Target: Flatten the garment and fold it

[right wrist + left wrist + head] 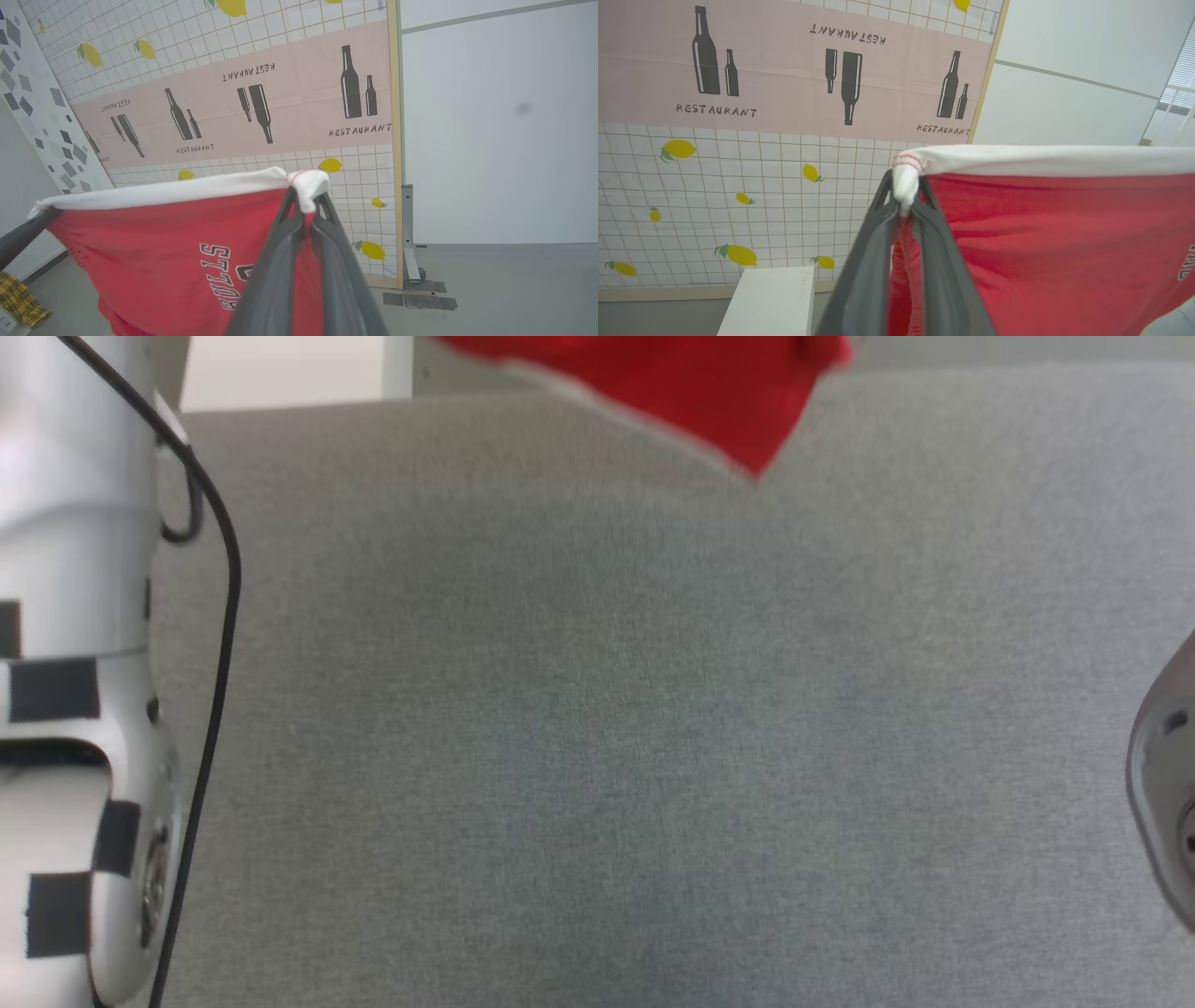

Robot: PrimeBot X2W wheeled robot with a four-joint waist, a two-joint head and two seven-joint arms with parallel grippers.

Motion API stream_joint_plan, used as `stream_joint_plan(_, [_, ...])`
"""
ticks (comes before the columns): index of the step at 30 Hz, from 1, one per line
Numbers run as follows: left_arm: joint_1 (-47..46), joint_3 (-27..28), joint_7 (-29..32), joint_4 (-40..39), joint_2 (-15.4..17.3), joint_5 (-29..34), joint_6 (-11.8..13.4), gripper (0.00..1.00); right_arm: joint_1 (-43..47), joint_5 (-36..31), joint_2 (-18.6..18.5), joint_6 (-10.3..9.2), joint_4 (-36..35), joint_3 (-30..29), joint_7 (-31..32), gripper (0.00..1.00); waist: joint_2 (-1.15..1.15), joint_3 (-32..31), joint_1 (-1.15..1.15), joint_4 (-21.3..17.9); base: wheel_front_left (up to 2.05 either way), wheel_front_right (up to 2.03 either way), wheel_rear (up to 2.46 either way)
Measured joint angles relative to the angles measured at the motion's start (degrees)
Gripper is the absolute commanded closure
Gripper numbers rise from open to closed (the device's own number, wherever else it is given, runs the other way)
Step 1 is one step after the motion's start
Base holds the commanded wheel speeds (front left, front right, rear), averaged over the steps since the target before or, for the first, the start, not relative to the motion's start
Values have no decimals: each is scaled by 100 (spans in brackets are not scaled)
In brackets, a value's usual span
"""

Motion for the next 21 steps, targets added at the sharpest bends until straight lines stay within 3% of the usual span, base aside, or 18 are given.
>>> stream_joint_plan(4, [-365,-7,-410,243,-4,91,-29,100,-475,-110,25,0,260,15,-438,100,0,428,0,-32,0,0,0])
stream_joint_plan(12, [-421,-11,-1100,821,-103,-22,-394,100,-582,244,-163,0,546,520,-747,100,0,1125,1,-32,0,0,0])
stream_joint_plan(21, [549,-198,-1747,1183,-353,-555,-667,100,777,1354,-602,-2,99,1202,-904,100,0,1119,1,109,0,0,0])
